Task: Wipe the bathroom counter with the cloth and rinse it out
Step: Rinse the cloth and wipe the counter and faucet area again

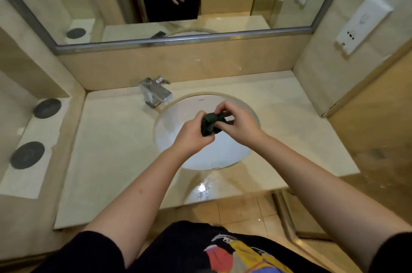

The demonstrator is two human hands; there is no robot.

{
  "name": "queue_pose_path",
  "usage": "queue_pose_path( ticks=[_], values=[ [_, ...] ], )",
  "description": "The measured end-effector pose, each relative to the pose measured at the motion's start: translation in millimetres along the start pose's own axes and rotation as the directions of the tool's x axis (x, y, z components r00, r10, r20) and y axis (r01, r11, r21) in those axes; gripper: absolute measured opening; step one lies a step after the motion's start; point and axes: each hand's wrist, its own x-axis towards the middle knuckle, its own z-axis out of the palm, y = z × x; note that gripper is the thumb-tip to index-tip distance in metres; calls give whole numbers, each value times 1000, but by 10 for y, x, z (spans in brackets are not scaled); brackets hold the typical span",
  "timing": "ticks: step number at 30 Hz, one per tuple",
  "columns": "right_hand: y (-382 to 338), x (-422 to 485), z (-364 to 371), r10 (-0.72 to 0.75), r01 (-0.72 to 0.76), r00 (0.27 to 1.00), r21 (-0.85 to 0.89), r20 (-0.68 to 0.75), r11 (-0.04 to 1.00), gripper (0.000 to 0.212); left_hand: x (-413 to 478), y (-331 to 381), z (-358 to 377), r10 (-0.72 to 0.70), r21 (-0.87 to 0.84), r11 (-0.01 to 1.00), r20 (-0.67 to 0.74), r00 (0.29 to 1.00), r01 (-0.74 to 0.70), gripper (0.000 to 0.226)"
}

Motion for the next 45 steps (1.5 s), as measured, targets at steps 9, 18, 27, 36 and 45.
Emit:
queue_pose_path(
  ticks=[9, 18, 27, 36, 45],
  values=[
    [-203, 172, -232, 275, -376, 903, 294, 331, 879, 33, 249, 108, -484, 302, 522, 773, 198, 933, -361, 33],
    [-220, 317, -217, 283, -293, 927, 7, 246, 956, 23, 430, 131, -677, 262, 339, 860, 346, 901, -381, 50],
    [-212, 331, -96, 308, -315, 908, -20, 283, 949, 34, 468, 125, -710, 198, 587, 687, 417, 887, -429, 26],
    [-298, 376, -72, 354, -343, 862, -97, 363, 934, 8, 465, 22, -785, 394, 375, 776, 339, 854, -507, 45],
    [-230, 406, 151, 32, 2, 998, -597, 46, 802, 7, 424, 47, -778, -86, -346, 930, 133, 987, 127, 8]
  ],
)
